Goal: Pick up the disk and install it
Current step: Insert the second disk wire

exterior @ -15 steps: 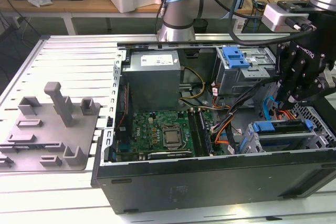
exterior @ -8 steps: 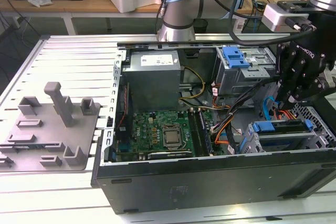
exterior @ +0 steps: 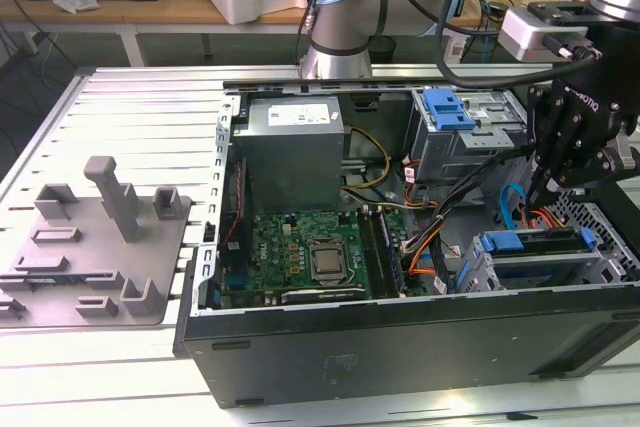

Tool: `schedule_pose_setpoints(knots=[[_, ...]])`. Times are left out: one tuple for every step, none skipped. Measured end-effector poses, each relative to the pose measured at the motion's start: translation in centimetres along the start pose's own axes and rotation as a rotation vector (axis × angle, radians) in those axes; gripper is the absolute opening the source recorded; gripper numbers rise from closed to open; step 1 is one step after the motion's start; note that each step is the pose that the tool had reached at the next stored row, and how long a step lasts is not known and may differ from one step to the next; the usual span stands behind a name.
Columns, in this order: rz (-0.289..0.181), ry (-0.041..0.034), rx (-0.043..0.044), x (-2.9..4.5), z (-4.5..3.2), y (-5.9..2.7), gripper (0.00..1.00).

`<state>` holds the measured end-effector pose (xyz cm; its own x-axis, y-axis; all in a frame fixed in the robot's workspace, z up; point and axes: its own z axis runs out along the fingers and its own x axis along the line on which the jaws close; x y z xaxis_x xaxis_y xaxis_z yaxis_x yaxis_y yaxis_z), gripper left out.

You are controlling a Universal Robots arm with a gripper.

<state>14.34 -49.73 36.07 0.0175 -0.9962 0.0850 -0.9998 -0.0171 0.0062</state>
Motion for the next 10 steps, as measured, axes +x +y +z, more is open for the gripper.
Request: schedule_pose_setpoints(knots=[[0.000, 0.0000, 0.0000, 0.00, 0.00, 0.00, 0.16], [0.000, 0.0001, 0.0000, 0.00, 0.00, 0.00, 0.16], [0.000, 0.0001, 0.0000, 0.00, 0.00, 0.00, 0.16], [0.000, 0.0001, 0.0000, 0.00, 0.00, 0.00, 0.16], [0.000, 0.0001, 0.0000, 0.00, 0.00, 0.00, 0.16], [0.000, 0.0022, -0.0028, -0.01, 0.01, -0.05, 0.16], [-0.001, 0.0089, -0.0124, 0.00, 0.00, -0.17, 0.16], [-0.001, 0.0129, -0.0179, 0.00, -0.02, -0.24, 0.16], [-0.002, 0.0164, -0.0217, 0.00, -0.03, -0.30, 0.16], [-0.002, 0.0186, -0.0233, 0.01, -0.03, -0.34, 0.16]])
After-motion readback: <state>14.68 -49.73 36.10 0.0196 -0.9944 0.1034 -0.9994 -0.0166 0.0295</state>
